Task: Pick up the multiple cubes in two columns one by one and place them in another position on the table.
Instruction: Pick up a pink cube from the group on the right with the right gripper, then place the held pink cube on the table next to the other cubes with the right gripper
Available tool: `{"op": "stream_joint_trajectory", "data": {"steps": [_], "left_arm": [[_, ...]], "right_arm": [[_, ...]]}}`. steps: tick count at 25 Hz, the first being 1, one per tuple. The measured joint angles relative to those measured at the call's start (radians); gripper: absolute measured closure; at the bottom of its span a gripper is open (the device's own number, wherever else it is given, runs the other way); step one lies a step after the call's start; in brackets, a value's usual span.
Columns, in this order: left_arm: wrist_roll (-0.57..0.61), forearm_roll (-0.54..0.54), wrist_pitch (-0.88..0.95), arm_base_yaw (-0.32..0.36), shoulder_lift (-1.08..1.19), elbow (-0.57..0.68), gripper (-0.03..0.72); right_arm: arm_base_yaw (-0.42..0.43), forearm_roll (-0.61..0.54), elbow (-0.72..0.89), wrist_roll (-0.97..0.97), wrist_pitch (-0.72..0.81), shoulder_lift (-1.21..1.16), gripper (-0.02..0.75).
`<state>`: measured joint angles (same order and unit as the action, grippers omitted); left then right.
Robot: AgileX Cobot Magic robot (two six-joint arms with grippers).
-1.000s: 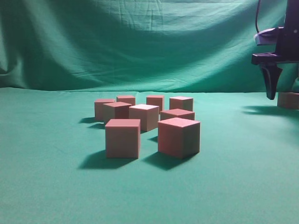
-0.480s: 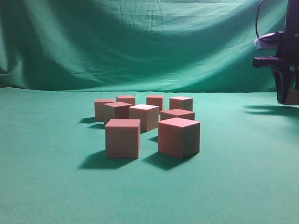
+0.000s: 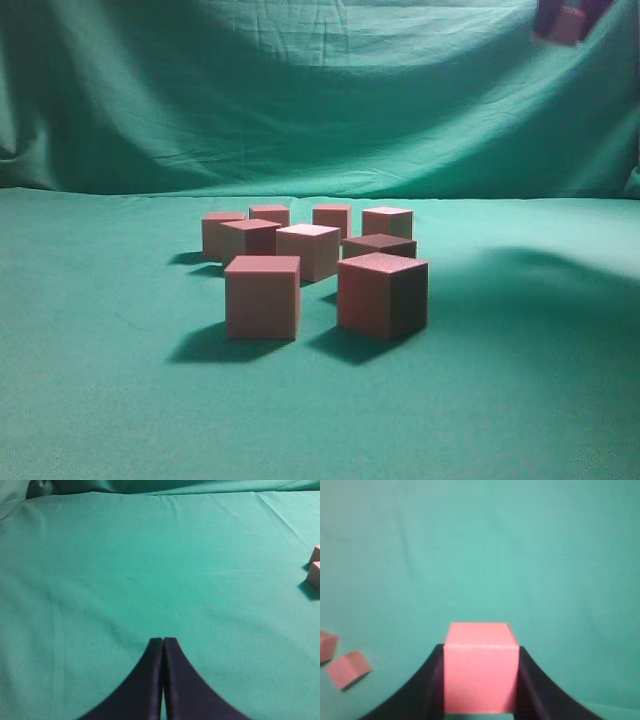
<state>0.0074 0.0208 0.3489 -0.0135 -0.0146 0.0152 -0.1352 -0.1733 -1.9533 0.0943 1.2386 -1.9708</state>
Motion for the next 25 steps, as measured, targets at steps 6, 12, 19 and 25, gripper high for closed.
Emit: {"op": "stream_joint_trajectory", "data": {"steps": [6, 12, 19, 25], "left_arm": [[0.0, 0.0, 0.0, 0.0, 0.0, 0.0, 0.688], [0.0, 0.0, 0.0, 0.0, 0.0, 0.0, 0.688], [0.0, 0.0, 0.0, 0.0, 0.0, 0.0, 0.688], [0.0, 0.0, 0.0, 0.0, 0.0, 0.0, 0.688]], "right_arm": [[-0.128, -0.052, 0.081, 0.021, 0.002, 0.123, 0.474], [-0.386, -0.061, 0.244, 0.023, 0.005, 0.199, 0.474], [-0.714, -0.03, 0.308, 0.074, 0.003, 0.17, 0.474], [-0.874, 0.085, 0.308, 0.064, -0.009, 0.081, 0.474]]}}
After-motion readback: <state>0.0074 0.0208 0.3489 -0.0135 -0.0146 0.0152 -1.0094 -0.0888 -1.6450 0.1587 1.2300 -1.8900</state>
